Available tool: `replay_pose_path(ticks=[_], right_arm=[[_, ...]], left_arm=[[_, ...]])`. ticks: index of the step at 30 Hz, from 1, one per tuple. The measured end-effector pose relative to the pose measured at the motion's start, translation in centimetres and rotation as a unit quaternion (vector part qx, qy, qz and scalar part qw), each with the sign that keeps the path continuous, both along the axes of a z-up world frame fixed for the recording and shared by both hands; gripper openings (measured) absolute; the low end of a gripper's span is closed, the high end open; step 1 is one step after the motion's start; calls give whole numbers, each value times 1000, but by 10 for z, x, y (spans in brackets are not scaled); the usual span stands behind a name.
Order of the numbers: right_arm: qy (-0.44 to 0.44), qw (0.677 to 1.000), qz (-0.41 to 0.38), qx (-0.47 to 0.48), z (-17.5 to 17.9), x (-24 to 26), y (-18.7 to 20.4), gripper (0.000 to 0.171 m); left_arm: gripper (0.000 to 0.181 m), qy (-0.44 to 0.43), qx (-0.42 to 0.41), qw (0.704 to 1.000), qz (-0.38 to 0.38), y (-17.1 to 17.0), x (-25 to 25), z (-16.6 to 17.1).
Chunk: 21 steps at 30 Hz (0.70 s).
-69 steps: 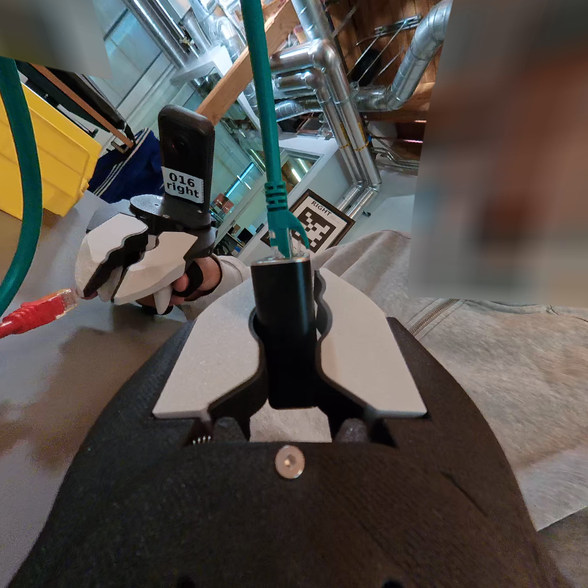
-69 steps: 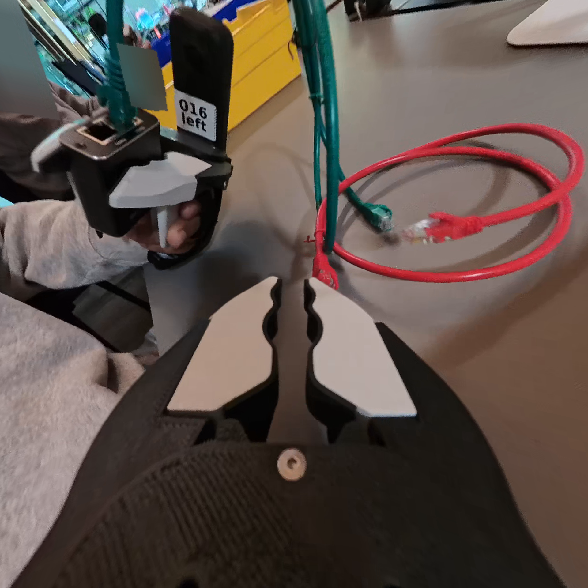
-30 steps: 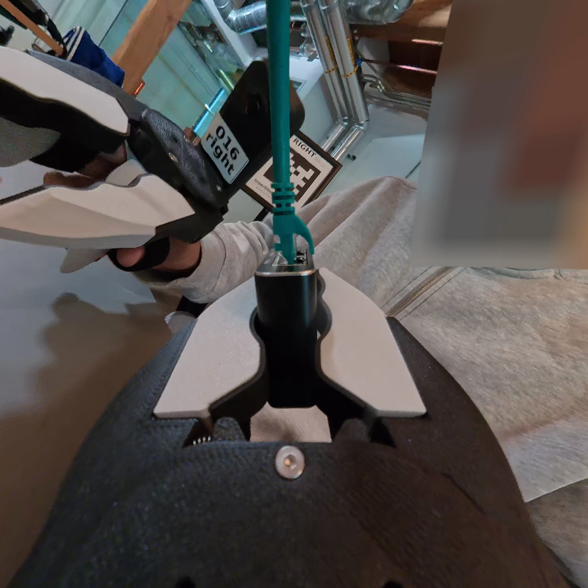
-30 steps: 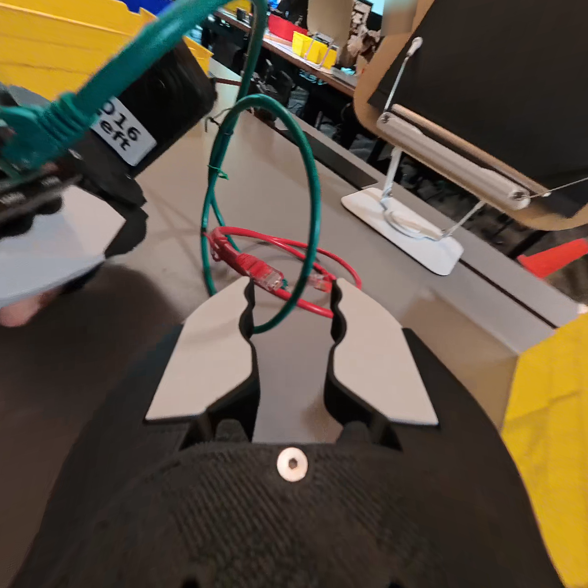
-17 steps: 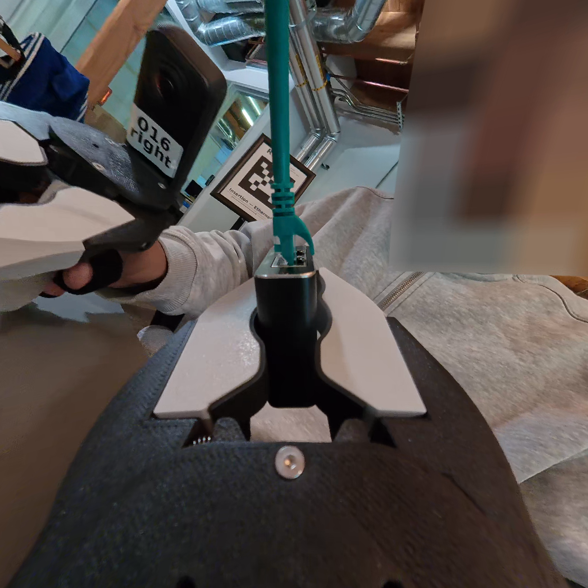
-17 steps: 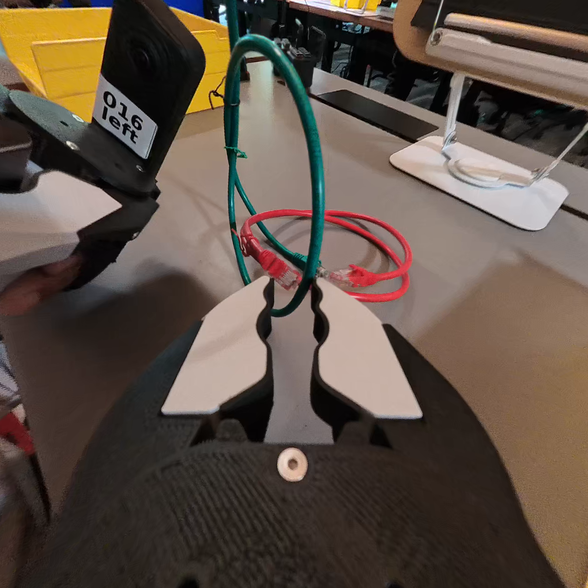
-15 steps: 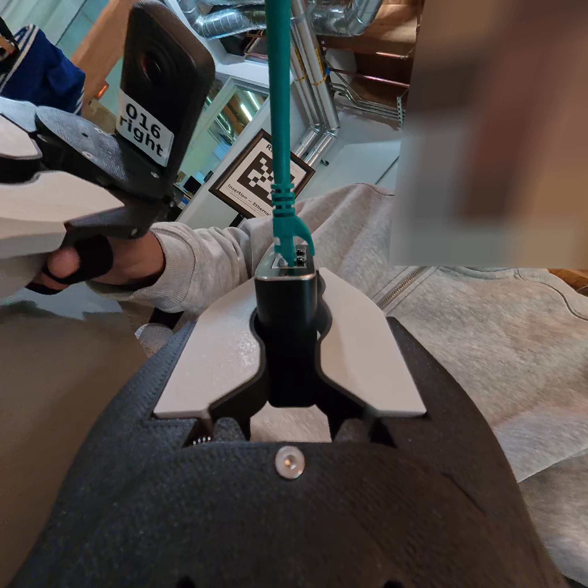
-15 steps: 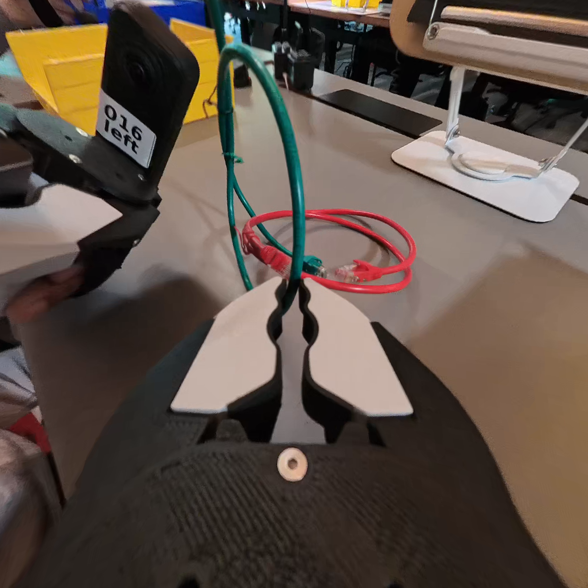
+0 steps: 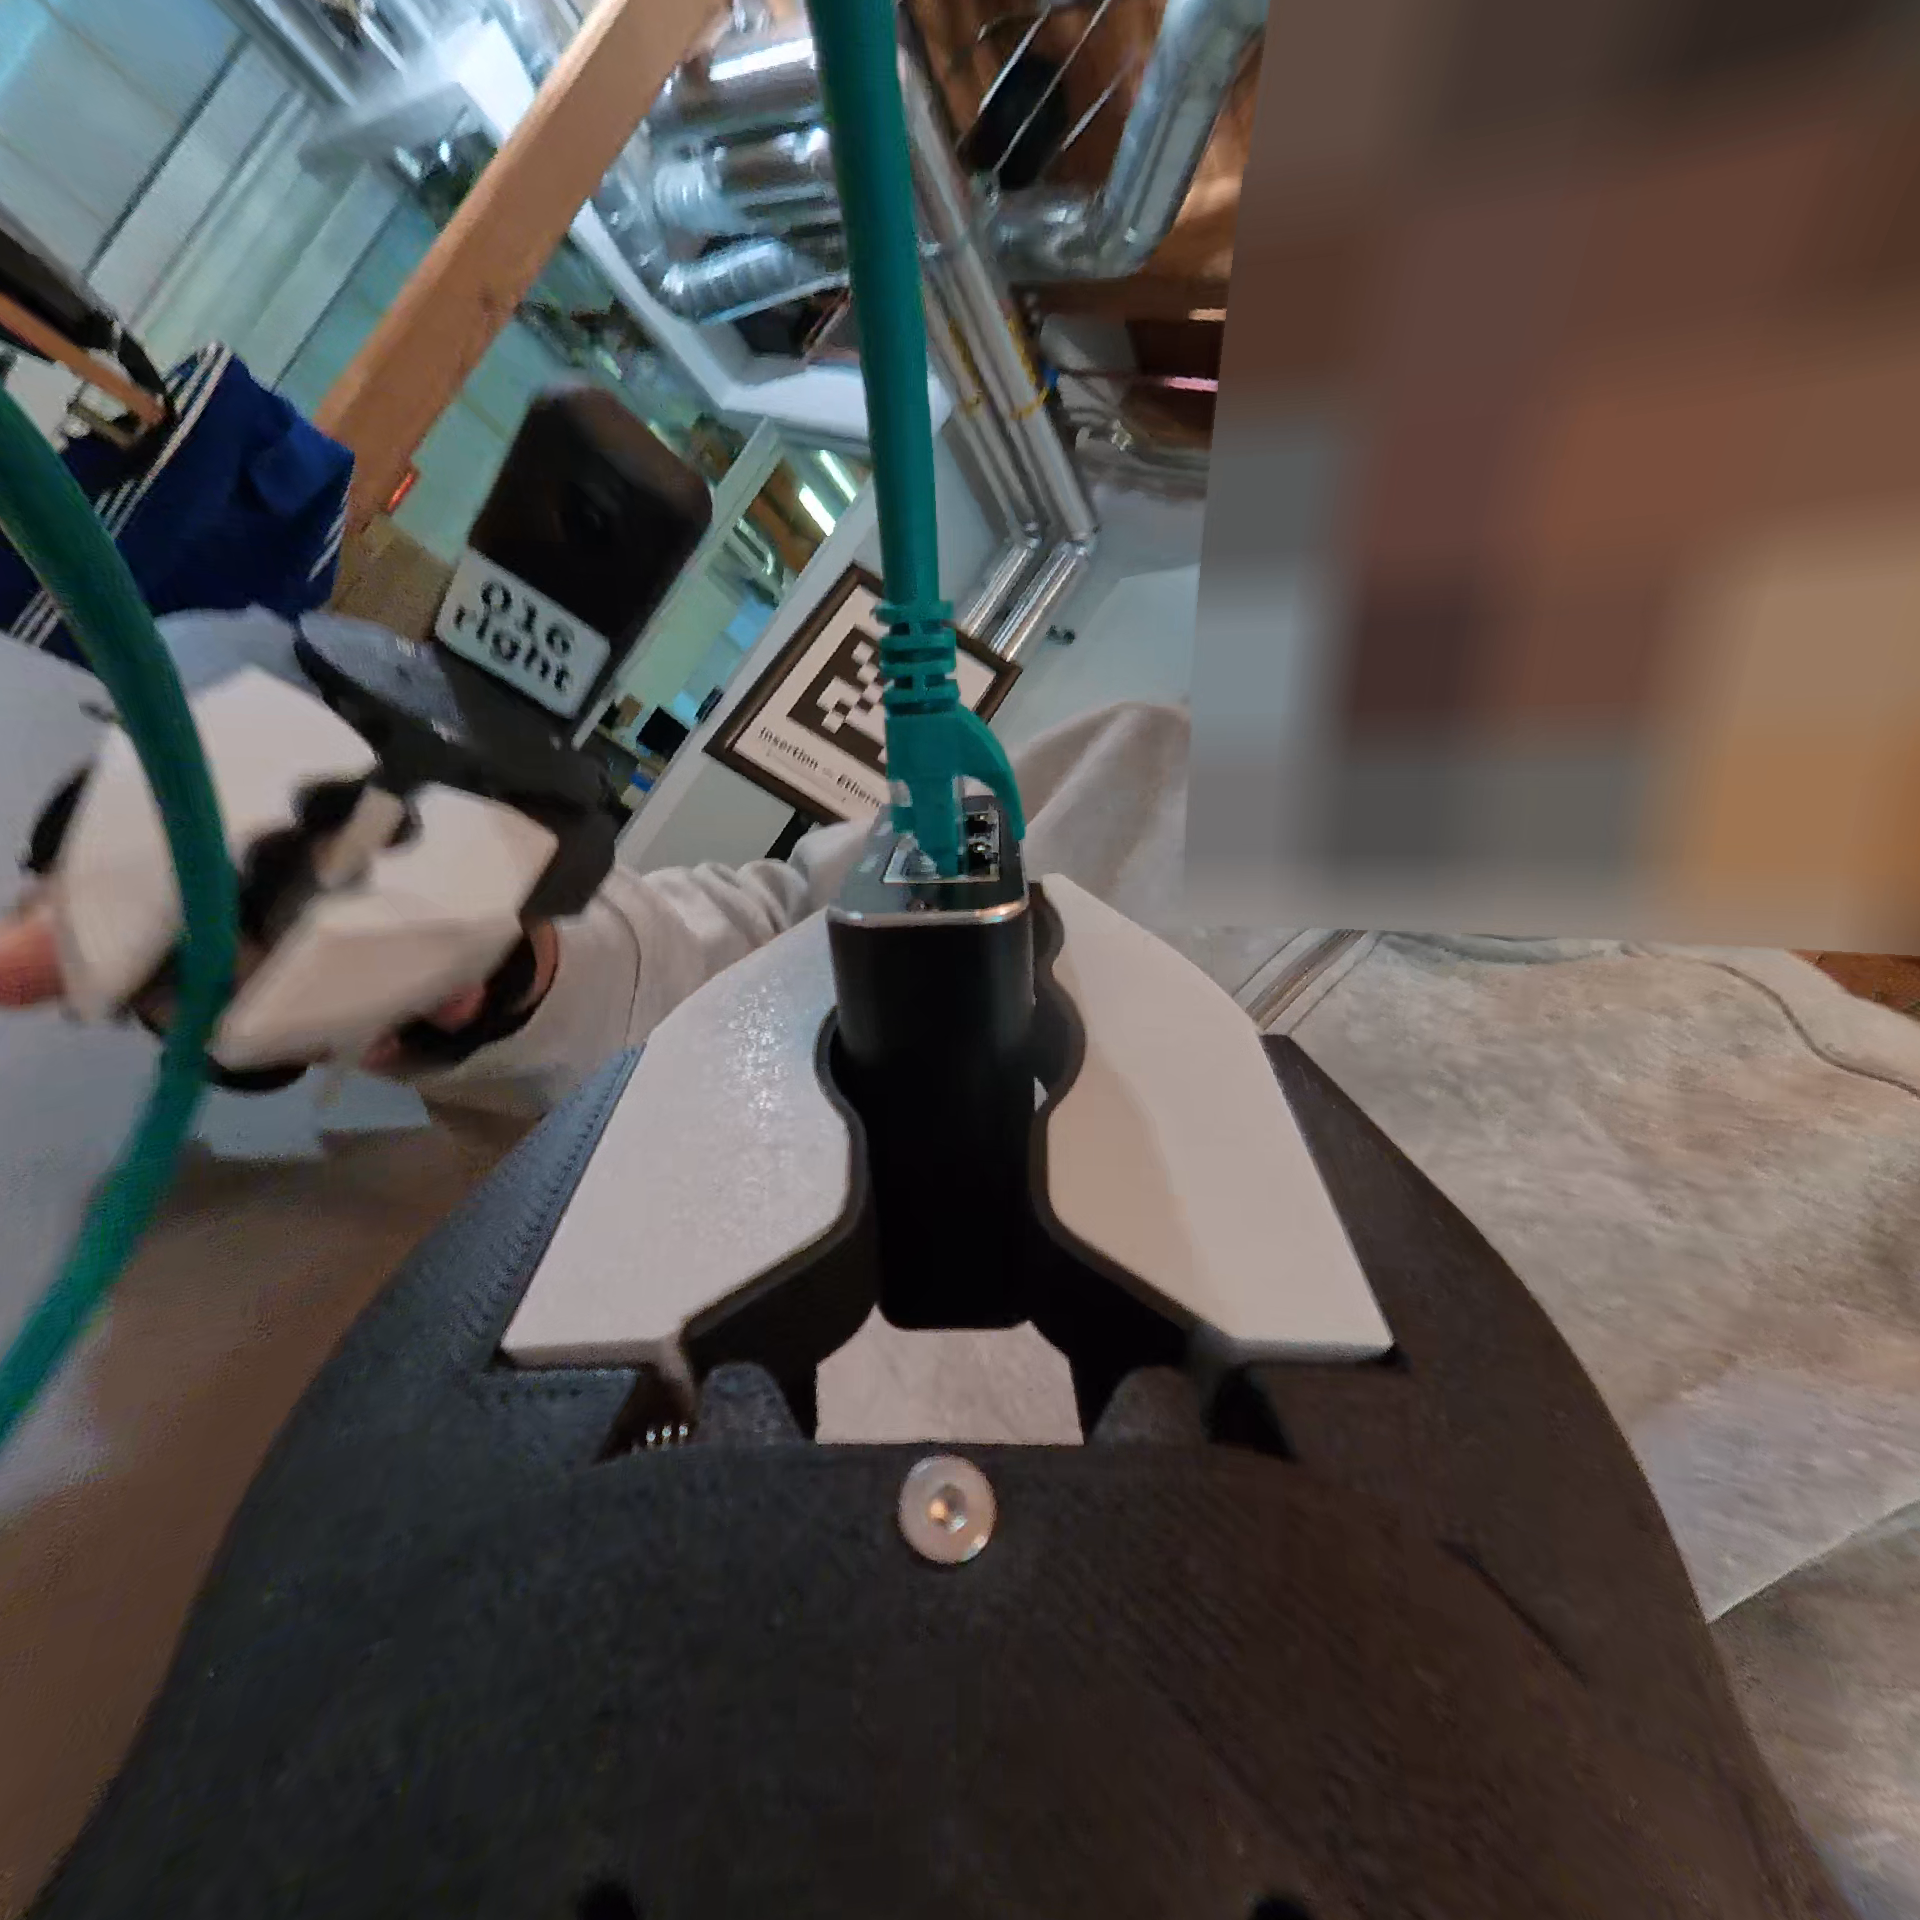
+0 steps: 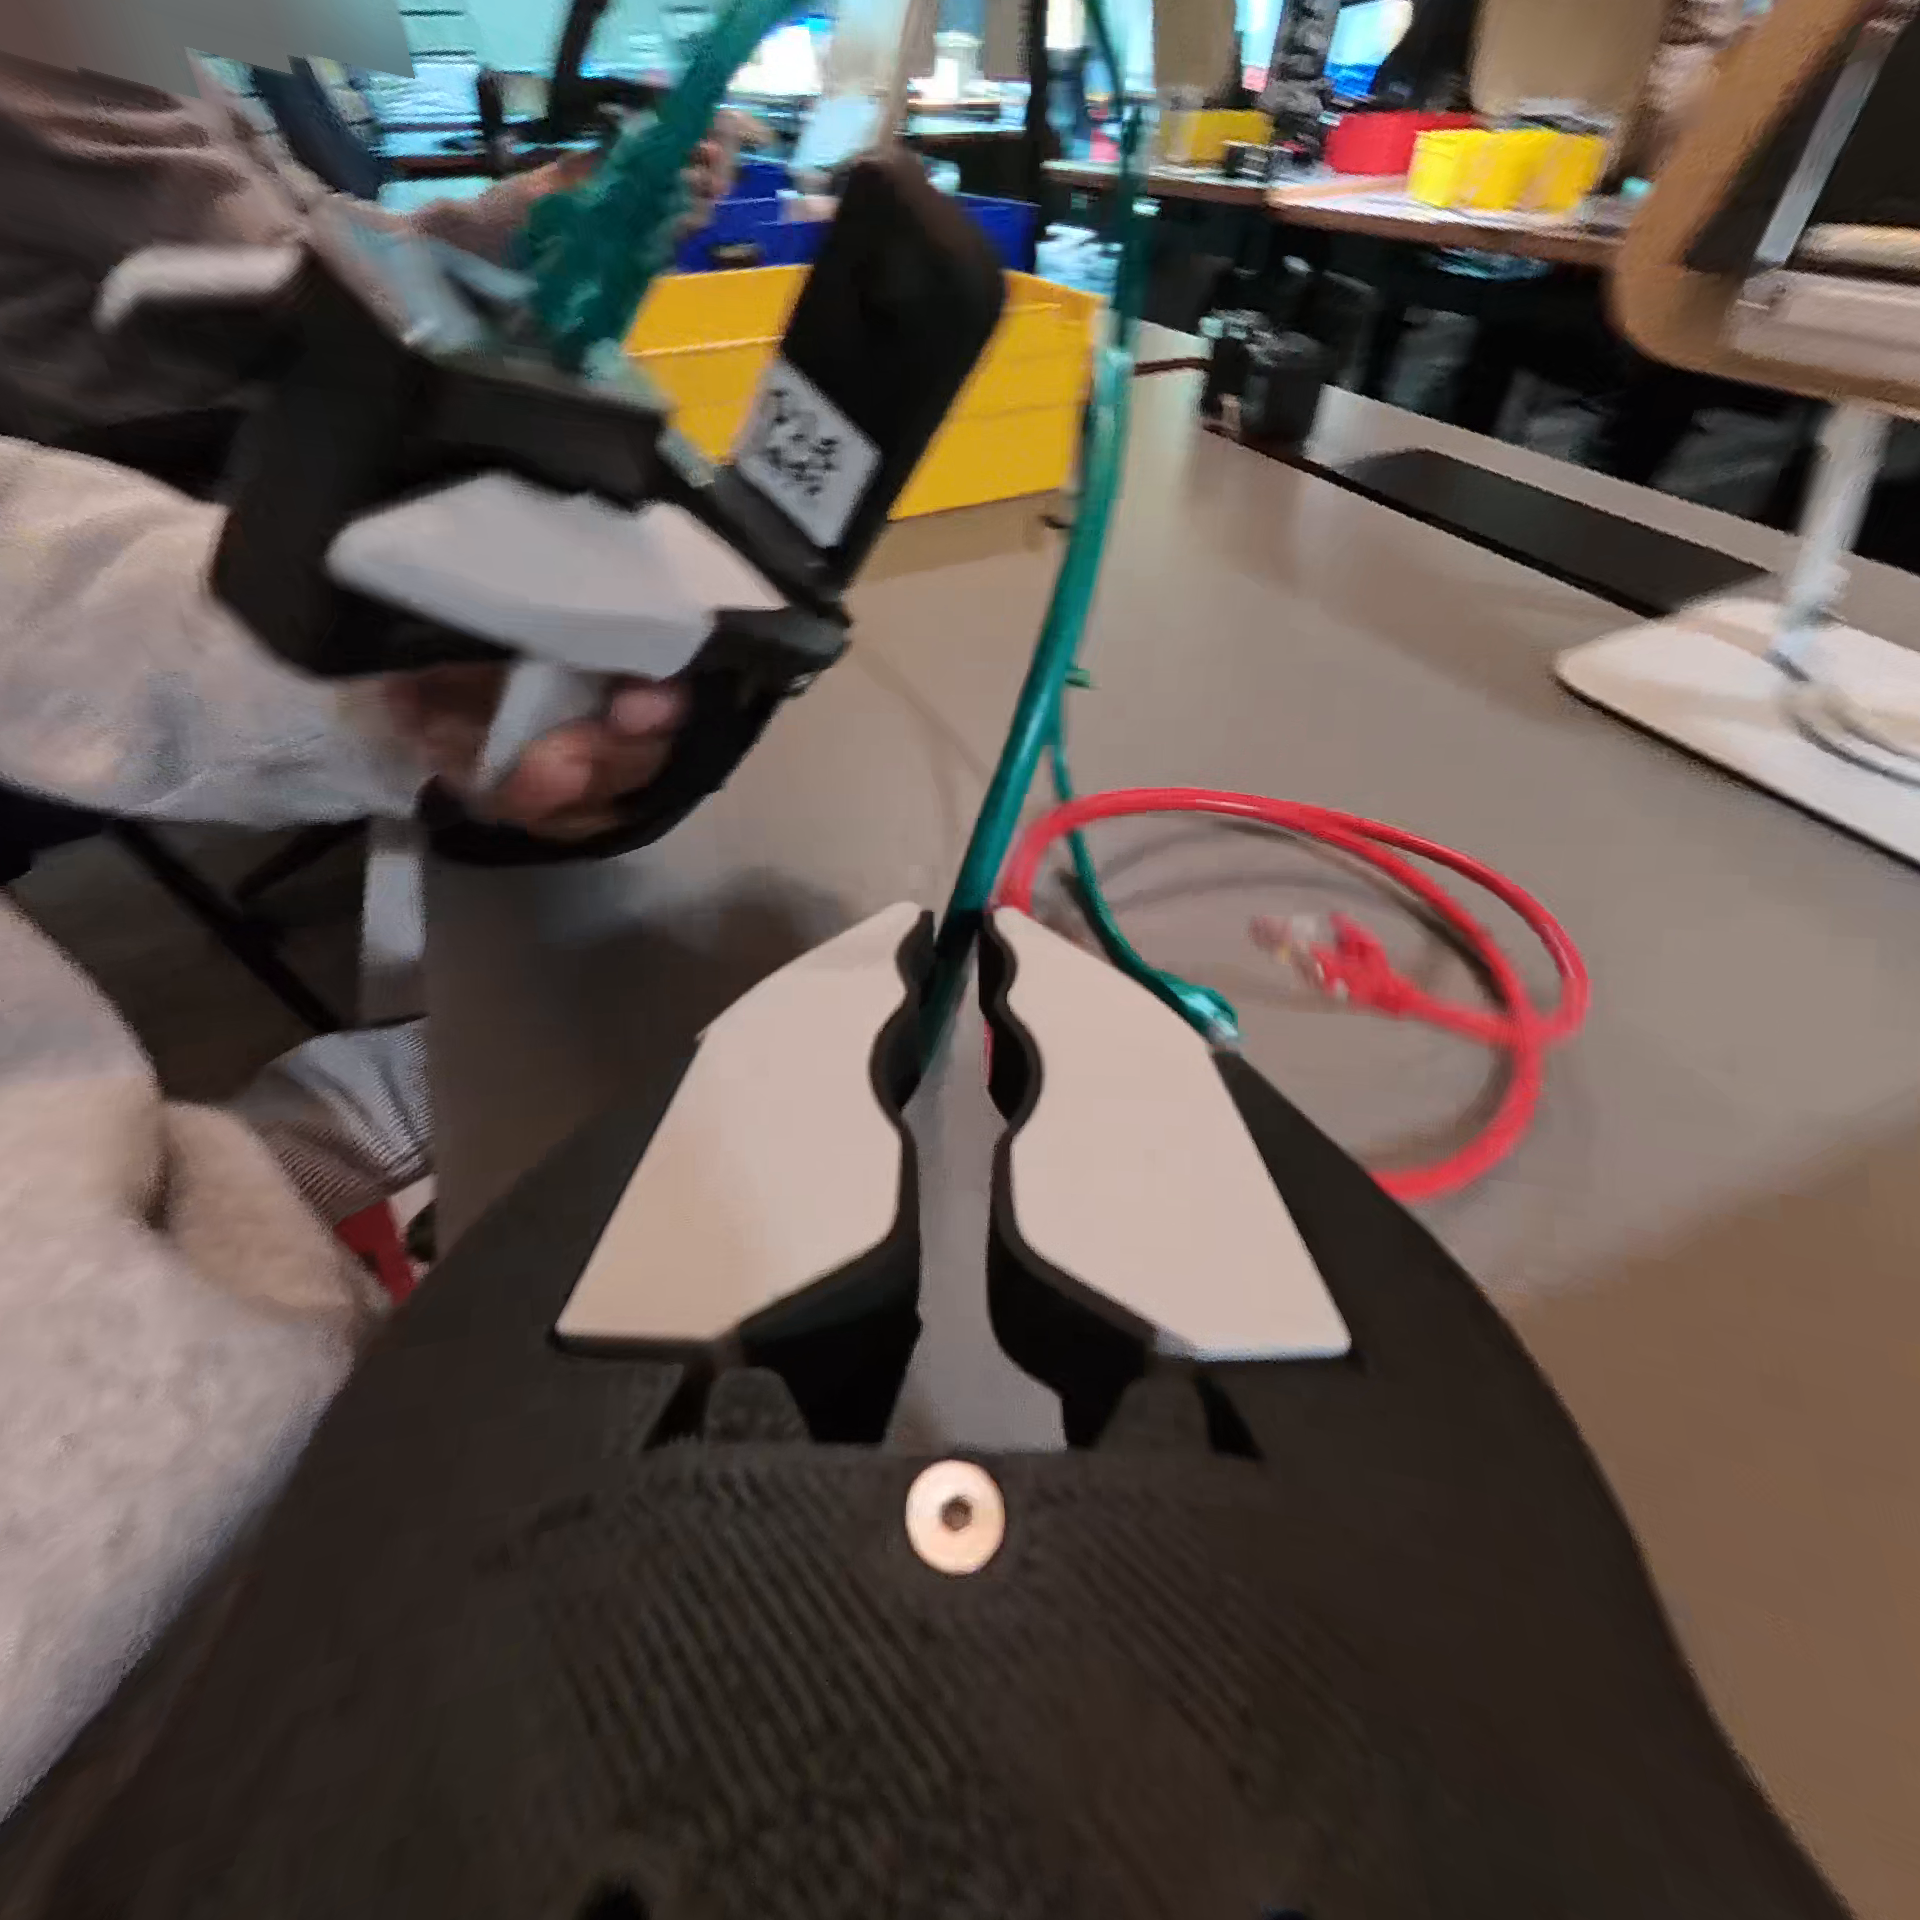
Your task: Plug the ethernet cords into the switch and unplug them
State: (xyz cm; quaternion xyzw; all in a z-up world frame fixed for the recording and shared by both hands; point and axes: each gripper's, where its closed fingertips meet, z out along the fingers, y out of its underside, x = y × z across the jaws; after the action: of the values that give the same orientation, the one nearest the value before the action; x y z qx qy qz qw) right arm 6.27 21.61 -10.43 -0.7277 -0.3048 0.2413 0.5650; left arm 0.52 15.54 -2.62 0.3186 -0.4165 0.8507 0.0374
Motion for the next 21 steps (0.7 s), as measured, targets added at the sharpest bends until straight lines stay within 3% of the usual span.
replay_pose_path(ticks=[4,6,10,14,18,21], right_arm=[[-13,995,96,-26,-15,-38,-20,16],[-28,994,103,-14,-16,-43,-22,19],[-19,999,28,29,0,-16,-5,26],[4,997,-81,-9,-6,33,20,35],[13,994,-81,-68,-23,34,25,59],[-51,992,-84,-83,-39,26,29,61]], left_arm=[[28,-23,-30,999,11,10,-7,16],[28,-28,-37,999,16,14,-9,20],[28,-34,-37,998,30,21,-13,24],[27,-34,-46,997,44,32,-14,25],[27,-28,-41,997,56,36,-13,22],[27,-26,-42,997,61,39,-13,20]])
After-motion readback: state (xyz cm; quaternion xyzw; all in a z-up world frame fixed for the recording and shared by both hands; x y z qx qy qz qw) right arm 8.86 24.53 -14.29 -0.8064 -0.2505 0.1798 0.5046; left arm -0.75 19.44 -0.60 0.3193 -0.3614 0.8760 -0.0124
